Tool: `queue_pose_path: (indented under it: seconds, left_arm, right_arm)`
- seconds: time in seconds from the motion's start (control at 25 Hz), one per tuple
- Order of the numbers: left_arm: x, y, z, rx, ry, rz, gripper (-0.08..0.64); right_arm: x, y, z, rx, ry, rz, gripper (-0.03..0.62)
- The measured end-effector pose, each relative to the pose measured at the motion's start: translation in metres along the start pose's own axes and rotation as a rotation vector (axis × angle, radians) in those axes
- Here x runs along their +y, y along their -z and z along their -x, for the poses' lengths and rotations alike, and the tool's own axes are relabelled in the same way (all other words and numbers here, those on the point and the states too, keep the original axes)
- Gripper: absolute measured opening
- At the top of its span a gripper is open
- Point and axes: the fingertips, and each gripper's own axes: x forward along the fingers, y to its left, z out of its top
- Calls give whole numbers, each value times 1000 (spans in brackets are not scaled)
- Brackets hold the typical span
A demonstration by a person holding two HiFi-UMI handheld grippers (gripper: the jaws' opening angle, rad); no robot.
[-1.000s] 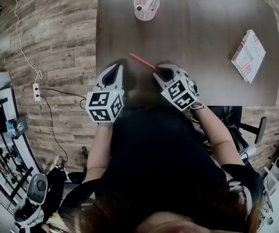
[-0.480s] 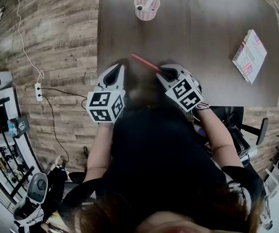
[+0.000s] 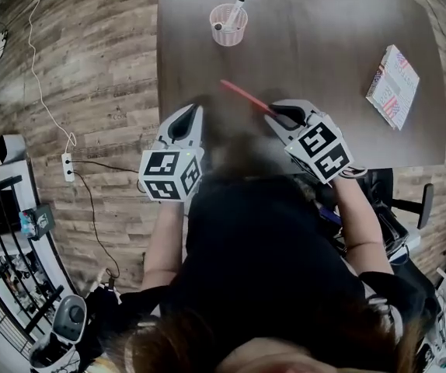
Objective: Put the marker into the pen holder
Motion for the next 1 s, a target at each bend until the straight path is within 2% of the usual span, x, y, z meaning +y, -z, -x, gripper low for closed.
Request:
queue_pose_path:
  seconds: [0.44, 0.8, 1.0]
  left_arm:
    - [-9, -47, -6, -34, 25, -86, 28]
    - [-13, -81, -11, -83, 19, -153, 28]
    - [-6, -88, -22, -85, 0, -162, 28]
  right_arm:
    - [-44, -62, 39, 8, 115, 105, 78]
    - [-81, -92, 23, 89, 152, 170, 78]
    - [-102, -100, 6, 151, 154, 207, 78]
